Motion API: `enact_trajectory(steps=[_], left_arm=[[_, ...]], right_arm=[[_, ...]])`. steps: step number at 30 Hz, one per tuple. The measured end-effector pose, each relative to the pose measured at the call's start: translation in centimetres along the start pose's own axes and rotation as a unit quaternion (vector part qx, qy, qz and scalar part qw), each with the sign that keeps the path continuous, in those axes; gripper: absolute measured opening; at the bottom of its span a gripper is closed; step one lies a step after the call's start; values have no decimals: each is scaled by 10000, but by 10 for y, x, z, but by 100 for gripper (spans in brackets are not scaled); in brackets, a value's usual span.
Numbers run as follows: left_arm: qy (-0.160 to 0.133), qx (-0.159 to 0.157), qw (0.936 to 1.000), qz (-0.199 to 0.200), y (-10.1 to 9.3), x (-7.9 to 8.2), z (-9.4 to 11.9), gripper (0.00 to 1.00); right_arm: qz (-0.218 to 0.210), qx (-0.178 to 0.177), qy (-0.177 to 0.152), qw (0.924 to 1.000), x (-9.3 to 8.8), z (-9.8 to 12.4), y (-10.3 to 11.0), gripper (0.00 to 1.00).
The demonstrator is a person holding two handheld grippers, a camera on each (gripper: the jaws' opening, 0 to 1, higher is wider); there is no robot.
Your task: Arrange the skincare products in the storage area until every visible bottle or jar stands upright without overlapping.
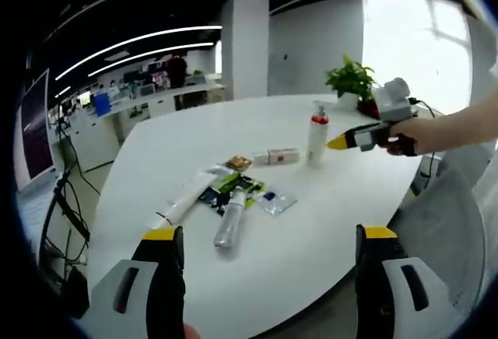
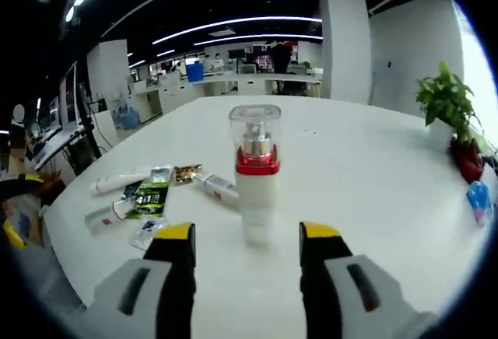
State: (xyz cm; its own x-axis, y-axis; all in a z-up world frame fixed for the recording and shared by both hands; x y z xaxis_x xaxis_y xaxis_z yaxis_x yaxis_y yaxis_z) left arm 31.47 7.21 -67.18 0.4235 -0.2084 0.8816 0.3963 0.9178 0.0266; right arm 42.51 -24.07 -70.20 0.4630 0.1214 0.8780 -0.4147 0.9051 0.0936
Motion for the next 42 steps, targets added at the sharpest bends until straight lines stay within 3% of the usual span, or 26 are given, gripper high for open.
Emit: enact_trajectory(steps=[6, 15, 28, 42], left_arm=[[5, -20, 10000, 1, -1, 0, -1, 90], [17, -21, 10000, -17, -1, -1, -1, 89], [38, 72, 10000, 56, 2, -1, -1, 89], [169, 90, 9998, 106, 2, -3, -2, 89]], right_arm=[[208, 746, -227, 9967, 1, 22, 23, 69], [412, 1231, -357, 9909, 1, 55, 51, 80], [468, 1405, -479, 9878, -10, 88, 59, 89], [775, 1379, -598, 9856, -13, 88, 61, 89]])
Point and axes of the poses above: the point that each gripper's makers call its tool centre point, and the gripper's own axes: z roughly backward along the fingers, y roughly to its left, x roughly out of its top, the point moved 7 cm from there along z, roughly backward along the fingers, and after that the axes turned 8 degrees about x, right-handed, at the moved point
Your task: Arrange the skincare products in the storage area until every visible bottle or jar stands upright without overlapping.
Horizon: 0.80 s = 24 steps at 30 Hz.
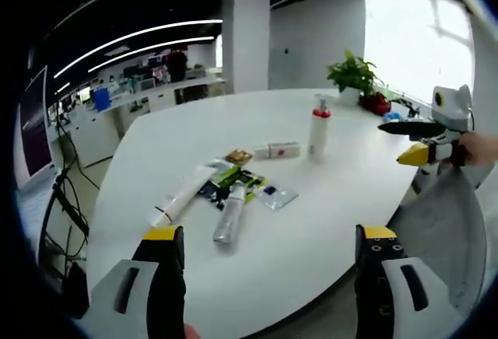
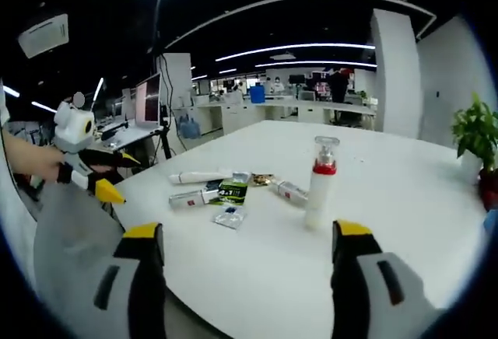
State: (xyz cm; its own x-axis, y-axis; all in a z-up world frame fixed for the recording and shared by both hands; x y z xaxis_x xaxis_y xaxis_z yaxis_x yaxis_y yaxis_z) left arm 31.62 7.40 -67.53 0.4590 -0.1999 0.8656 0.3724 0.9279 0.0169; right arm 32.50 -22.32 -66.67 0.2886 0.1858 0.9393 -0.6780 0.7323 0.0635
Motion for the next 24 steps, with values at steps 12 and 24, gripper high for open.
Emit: enact_trajectory(steps=[12, 24], left_arm=[[38, 60, 9999, 82, 4, 0, -1, 89], [234, -21, 9991, 363, 7, -3, -16, 87]], right_arm=[[121, 19, 39, 9999, 0, -1, 1, 86], [43, -175, -62, 9998, 2, 2, -4, 83]])
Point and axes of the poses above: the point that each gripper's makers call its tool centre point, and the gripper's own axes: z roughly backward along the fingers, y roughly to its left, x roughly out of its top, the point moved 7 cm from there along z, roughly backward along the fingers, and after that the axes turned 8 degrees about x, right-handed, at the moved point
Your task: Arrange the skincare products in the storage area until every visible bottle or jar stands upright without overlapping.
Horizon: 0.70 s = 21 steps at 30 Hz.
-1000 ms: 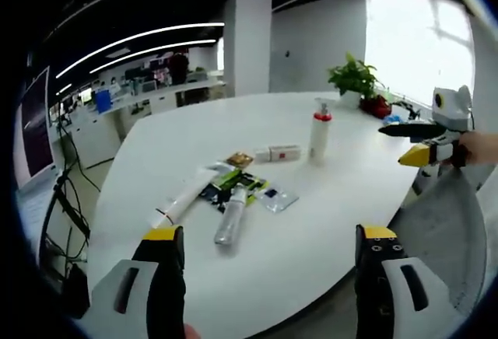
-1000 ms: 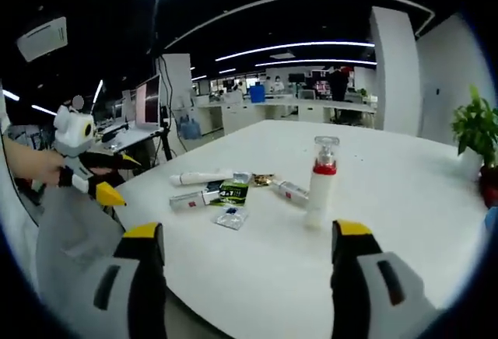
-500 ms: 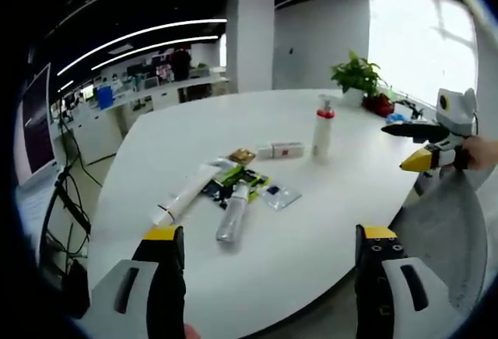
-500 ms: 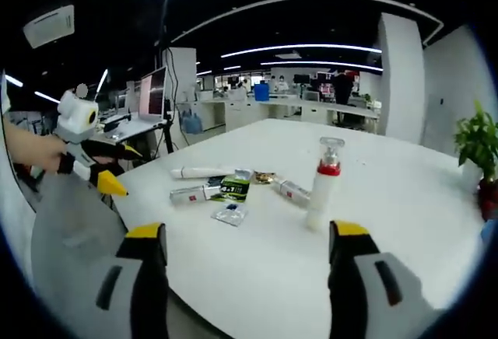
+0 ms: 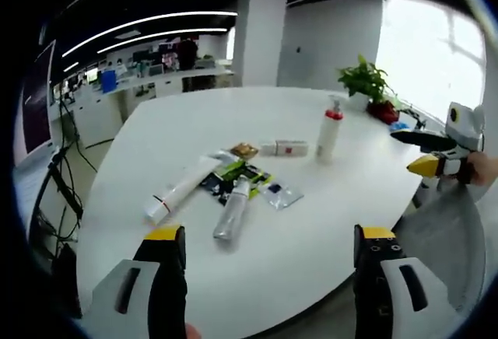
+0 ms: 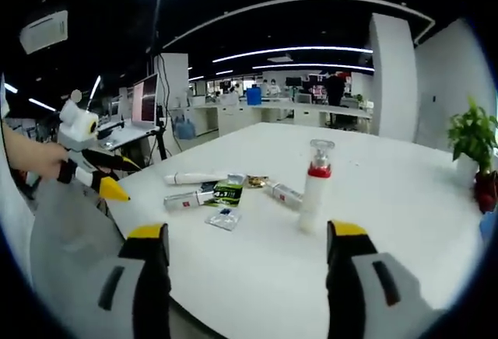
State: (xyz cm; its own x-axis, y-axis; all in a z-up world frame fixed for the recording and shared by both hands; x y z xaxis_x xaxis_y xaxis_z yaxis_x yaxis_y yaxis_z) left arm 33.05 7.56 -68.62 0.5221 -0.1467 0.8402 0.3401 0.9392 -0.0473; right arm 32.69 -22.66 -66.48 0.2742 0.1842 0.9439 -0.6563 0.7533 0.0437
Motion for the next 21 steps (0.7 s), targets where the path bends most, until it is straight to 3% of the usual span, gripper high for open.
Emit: enact_trajectory(steps=[9, 21], left_arm=[[265, 11, 9995, -144, 13, -3, -10, 88], [417, 106, 9981, -443, 39, 15, -30, 88]], right_arm=[[-67, -152, -19, 9999, 0, 1, -4, 81], [-165, -168, 120, 9996, -4, 0, -6, 79]])
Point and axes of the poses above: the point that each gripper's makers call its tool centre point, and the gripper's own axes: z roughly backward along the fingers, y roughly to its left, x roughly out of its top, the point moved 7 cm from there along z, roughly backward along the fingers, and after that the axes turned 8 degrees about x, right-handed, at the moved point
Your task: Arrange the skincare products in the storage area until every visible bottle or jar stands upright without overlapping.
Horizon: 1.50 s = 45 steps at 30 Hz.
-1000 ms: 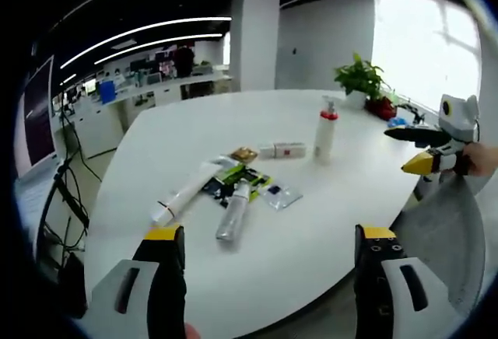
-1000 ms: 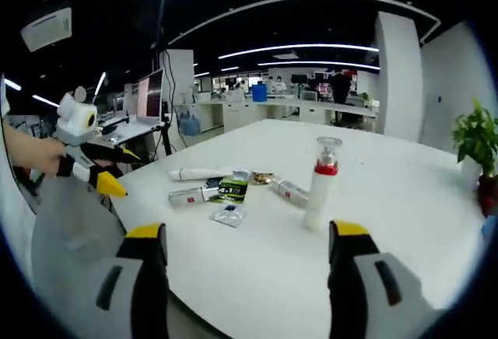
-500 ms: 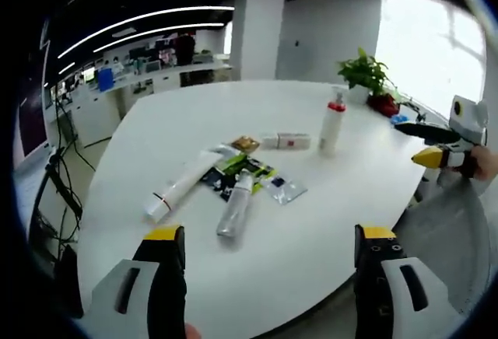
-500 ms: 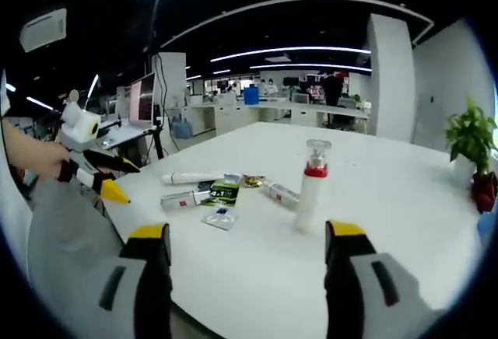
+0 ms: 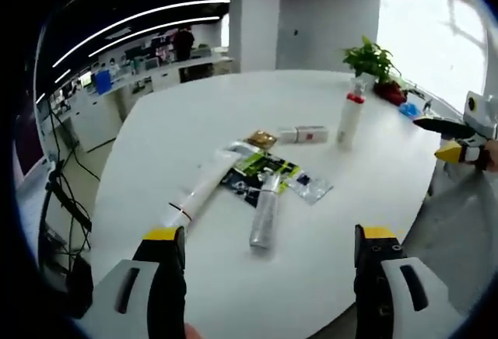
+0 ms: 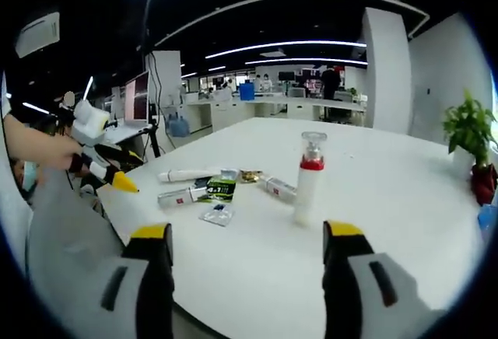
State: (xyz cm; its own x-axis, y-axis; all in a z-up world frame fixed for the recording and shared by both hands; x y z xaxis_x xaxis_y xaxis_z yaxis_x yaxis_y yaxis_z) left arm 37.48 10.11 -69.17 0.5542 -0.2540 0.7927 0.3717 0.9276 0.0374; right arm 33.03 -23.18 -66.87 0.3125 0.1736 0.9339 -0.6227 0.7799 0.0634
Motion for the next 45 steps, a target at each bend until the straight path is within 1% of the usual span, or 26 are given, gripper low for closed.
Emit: enact_trajectory(steps=[5, 10, 15, 20, 25, 28, 35, 37, 41, 45], left_arm=[[72, 5, 9999, -117, 13, 9, -9, 88], [180, -32, 9996, -203, 24, 16, -22, 88], [317, -68, 9985, -440, 34, 23, -36, 88], [398, -132, 9984, -379, 44, 29, -51, 87], [618, -235, 9963, -557, 51, 29, -68, 86], [714, -254, 9956, -558, 56, 29, -79, 85], [918, -294, 9933, -636, 63, 29, -96, 82], [996, -338, 9922, -671, 65, 29, -102, 81], [1176, -424, 9880, -907, 66, 30, -112, 80], [1324, -463, 9851, -996, 69, 32, -125, 79]], right_arm=[[-68, -19, -40, 10000, 0, 0, -2, 79], [-68, -41, 9, 10000, -1, 0, -2, 79], [-61, -47, 81, 9999, -3, -1, -2, 78], [-91, -47, 132, 9999, -4, -2, -3, 77], [-128, -61, 177, 9997, -5, -3, -4, 77], [-167, -90, 206, 9996, -6, -3, -5, 76], [-255, -143, 232, 9993, -7, -3, -7, 75], [-286, -166, 260, 9991, -8, -3, -7, 75], [-289, -203, 285, 9990, -8, -4, -8, 74], [-292, -229, 316, 9988, -9, -4, -8, 74]])
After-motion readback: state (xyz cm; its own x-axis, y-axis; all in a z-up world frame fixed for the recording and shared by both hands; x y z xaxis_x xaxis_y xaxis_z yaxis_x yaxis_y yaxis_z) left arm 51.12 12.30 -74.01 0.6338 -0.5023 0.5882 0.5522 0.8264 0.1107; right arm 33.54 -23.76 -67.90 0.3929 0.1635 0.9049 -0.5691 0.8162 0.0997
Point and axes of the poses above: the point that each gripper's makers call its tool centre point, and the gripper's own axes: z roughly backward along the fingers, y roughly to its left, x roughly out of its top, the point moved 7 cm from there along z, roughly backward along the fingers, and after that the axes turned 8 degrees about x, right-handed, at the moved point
